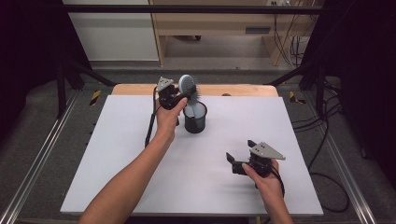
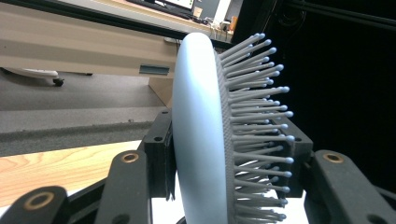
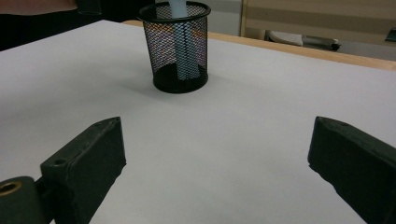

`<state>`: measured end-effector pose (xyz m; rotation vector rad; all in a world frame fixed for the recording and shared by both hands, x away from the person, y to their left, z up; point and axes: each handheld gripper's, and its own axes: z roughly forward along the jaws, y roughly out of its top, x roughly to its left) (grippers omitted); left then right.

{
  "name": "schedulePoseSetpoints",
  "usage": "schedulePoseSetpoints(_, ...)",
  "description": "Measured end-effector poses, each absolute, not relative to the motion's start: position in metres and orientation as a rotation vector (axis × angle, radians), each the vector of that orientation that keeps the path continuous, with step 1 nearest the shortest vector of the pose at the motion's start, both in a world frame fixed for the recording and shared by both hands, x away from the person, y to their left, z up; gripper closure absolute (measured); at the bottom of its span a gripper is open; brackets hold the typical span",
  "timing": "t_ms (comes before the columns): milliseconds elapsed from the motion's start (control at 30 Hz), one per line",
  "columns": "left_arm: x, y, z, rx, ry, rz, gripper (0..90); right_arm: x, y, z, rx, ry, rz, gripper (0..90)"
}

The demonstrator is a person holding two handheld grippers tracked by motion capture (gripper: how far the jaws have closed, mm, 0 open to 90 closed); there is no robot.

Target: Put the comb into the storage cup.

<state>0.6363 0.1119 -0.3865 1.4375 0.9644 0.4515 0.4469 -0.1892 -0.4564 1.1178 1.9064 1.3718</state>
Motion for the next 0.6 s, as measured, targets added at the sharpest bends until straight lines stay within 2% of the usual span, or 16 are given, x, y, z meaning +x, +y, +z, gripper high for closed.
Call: schedulePoseSetpoints(600,0.6391,0.1224,-0.3891,1.447,0.974,0.441,47.1,0.4476,-0.1886,-0.4572,1.123,1.912,1.371,4.2)
